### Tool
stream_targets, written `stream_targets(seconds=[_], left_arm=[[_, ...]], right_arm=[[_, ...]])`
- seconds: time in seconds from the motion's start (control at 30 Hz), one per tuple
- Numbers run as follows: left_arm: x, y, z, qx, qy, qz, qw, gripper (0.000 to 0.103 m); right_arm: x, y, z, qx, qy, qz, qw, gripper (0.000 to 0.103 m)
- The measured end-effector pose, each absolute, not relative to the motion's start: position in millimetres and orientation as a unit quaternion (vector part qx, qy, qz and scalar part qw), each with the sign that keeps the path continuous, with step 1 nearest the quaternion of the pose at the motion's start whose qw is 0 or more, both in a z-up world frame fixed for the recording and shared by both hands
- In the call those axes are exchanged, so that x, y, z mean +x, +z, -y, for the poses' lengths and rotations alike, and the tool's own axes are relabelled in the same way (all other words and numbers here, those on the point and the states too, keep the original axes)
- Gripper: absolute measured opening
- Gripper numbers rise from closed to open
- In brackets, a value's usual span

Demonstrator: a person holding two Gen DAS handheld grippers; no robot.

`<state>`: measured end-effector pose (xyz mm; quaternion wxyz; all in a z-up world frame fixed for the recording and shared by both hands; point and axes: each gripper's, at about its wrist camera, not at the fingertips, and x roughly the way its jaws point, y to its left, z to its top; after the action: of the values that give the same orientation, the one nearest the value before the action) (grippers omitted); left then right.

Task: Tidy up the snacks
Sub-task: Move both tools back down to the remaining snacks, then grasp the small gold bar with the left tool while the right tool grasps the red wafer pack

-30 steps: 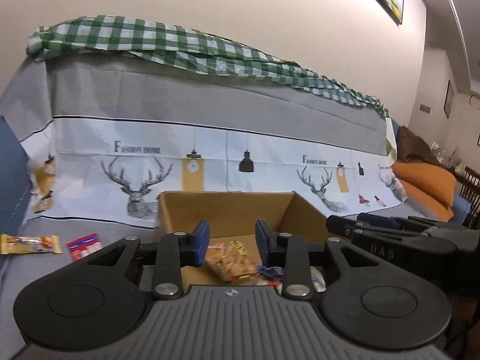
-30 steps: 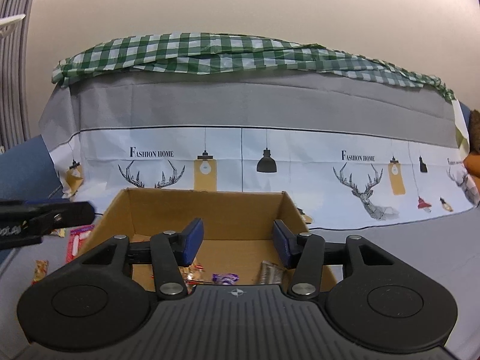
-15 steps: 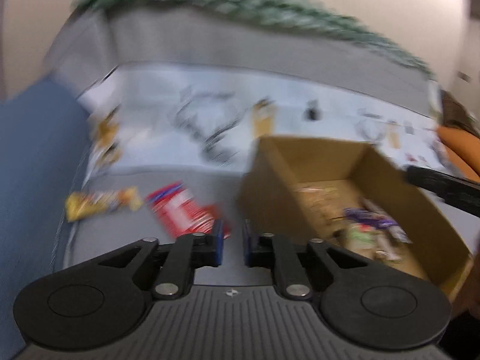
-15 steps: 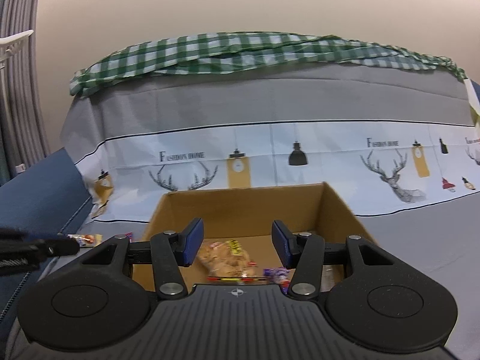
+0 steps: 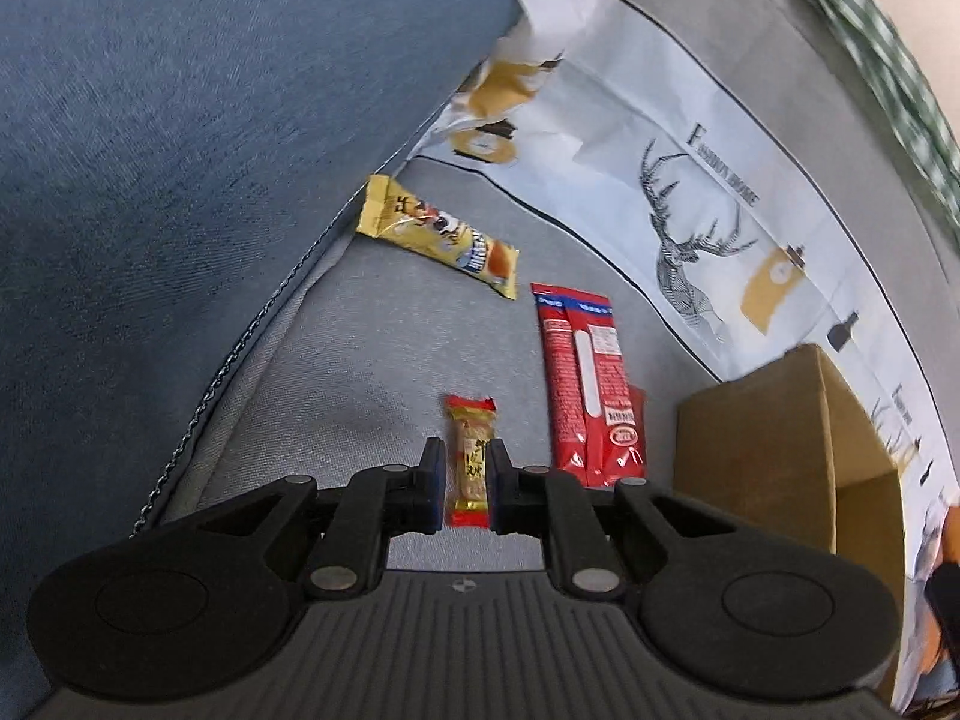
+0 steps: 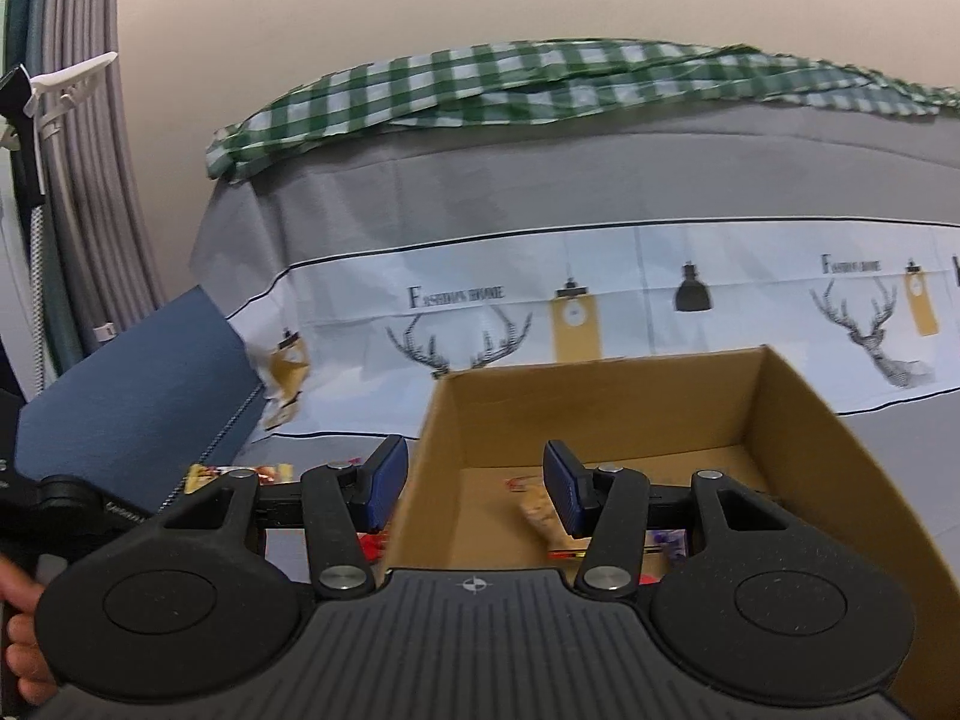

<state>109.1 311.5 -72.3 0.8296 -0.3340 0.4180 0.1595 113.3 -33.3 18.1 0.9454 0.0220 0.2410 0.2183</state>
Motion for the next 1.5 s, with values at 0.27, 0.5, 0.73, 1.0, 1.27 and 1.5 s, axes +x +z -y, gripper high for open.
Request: stream_targets(seconds=[0.27,0.5,0.73,1.0,1.27,1.5], left_arm=[[149,-85,-284,-0.246,0.141,-0.463,0.84,0.043],[168,-102,-260,-0.128,0.145,-0.51,0.838,0.043],[162,-102,-262,-0.093,0.139,-0.514,0.841,0.02],[146,-93,-301,-0.159,0.171,-0.496,0.836,0.019],[140,-89,-312,-0.197,0.163,-0.492,0.832,0.019],[136,-85,-321,-0.246,0.166,-0.472,0.83,0.019]], right_arm=[[120,14,18,0.036,0.241,-0.253,0.936,0.052],[119,11,2,0.028,0.254,-0.259,0.931,0.052],[116,2,-19,0.014,0.256,-0.272,0.928,0.053],[99,-5,-54,-0.022,0.269,-0.257,0.928,0.053],[84,-19,-97,-0.052,0.273,-0.249,0.928,0.058],[107,-41,-126,-0.052,0.245,-0.28,0.927,0.061]])
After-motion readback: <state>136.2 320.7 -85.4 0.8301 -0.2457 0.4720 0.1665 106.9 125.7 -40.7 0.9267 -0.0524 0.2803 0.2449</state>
